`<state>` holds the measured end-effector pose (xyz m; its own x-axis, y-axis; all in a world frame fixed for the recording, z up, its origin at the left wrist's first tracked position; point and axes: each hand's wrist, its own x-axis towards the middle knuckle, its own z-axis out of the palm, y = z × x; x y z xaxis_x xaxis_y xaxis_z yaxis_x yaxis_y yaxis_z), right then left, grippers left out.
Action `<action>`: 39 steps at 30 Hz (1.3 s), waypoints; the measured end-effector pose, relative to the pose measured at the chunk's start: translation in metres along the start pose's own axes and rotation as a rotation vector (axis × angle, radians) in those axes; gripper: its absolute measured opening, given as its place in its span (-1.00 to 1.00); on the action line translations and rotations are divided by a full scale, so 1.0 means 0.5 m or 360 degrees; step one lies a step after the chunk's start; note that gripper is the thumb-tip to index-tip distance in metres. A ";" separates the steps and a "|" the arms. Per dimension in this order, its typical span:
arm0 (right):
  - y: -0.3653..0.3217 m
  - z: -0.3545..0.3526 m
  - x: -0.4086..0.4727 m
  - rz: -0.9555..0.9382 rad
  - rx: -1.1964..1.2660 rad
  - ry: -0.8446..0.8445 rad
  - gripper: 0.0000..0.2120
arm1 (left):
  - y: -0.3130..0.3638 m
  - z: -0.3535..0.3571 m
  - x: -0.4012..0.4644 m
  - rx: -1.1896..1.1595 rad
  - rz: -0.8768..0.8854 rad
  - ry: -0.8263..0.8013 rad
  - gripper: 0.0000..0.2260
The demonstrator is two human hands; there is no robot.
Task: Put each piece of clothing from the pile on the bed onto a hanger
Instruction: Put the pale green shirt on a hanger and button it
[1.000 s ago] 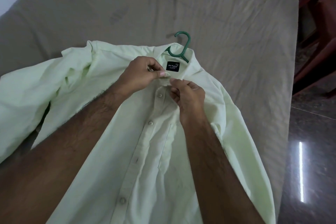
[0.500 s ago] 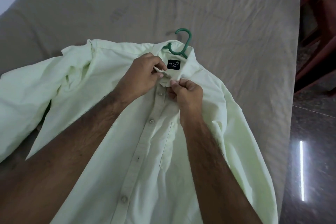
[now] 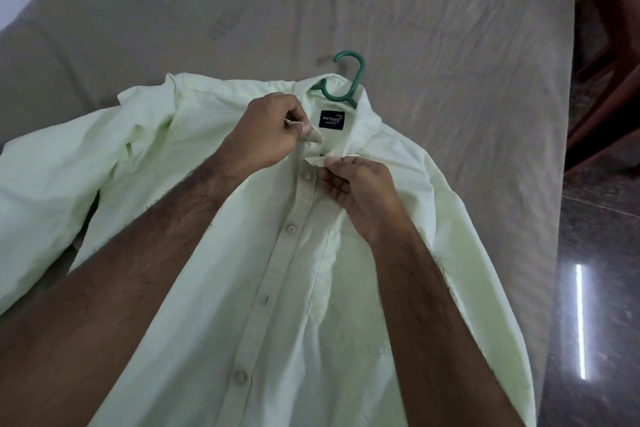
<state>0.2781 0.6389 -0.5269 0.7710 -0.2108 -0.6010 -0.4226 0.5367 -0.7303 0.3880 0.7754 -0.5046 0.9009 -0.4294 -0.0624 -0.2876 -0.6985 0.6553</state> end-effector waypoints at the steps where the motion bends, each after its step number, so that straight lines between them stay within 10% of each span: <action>1: 0.000 0.001 -0.002 0.0024 0.0080 -0.0032 -0.87 | 0.000 0.001 0.000 -0.0013 -0.0007 -0.0002 -0.97; 23: 0.074 0.130 0.048 -0.0213 0.0334 0.0742 -0.79 | -0.009 0.006 -0.006 0.0014 -0.0051 -0.0131 -0.96; 39: 0.066 0.094 0.026 -0.0165 0.0498 0.0526 -0.93 | -0.014 0.026 -0.025 -0.0246 -0.0157 0.0044 -0.96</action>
<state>0.2965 0.6922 -0.5437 0.5867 -0.4981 -0.6386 -0.1483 0.7091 -0.6893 0.3747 0.7783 -0.5183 0.9316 -0.3455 -0.1128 -0.1457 -0.6392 0.7551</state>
